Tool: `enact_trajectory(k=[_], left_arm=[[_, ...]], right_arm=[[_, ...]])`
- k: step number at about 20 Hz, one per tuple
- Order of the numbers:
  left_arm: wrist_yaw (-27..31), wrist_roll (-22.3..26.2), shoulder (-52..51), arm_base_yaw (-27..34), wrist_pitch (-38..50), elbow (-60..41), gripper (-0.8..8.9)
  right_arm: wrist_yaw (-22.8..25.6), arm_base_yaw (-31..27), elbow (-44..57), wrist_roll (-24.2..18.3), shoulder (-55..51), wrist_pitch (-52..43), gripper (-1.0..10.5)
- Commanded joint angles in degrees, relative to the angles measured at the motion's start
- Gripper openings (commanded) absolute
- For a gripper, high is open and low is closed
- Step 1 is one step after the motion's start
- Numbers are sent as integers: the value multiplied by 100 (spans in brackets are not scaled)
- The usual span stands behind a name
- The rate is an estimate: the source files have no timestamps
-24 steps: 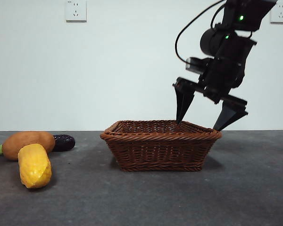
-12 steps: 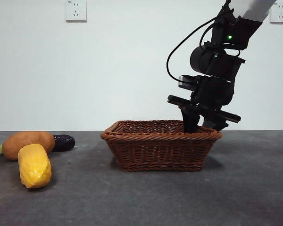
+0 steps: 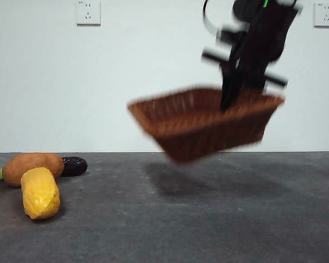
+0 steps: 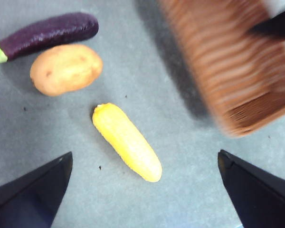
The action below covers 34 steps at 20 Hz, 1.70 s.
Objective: Help me put the vegetables on the table into the basket
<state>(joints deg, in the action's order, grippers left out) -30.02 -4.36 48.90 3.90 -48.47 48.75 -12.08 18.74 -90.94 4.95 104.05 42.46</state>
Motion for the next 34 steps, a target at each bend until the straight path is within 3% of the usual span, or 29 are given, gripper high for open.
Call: enact_trajectory(k=[1,6,9,18,21,27,28,31,34], left_arm=[[2,-13,192,-20,17,20,657],[22,-243,739,-319,199,20,657],[656,-446,1078,-756,332,20,657],[1814,-2026,2461,-1950,1143,22,656],[1873,-2564,3014,-2262,1480,22,656],[2221,-2973,3827,-2599,1576,280,654],[2286,-3042,3906,-2627,1537,345,626],[2404,-3119,4076,-2671,1502,487,369],[2417,-3198,4236,-2684,1257,505,371]], right_arm=[[-44,7,13,-199,-564,306,-12],[24,7,13,-470,-1429,1123,-12],[273,4,15,-575,-1521,1482,-12],[245,4,20,-874,-1541,1683,-12],[238,4,20,-946,-1552,1727,-12],[-295,7,20,-957,-1552,1766,-12],[-295,7,20,-962,-1552,1786,-12],[-293,4,20,-1027,-1552,1849,-12],[-295,4,20,-1093,-1552,1845,-12]])
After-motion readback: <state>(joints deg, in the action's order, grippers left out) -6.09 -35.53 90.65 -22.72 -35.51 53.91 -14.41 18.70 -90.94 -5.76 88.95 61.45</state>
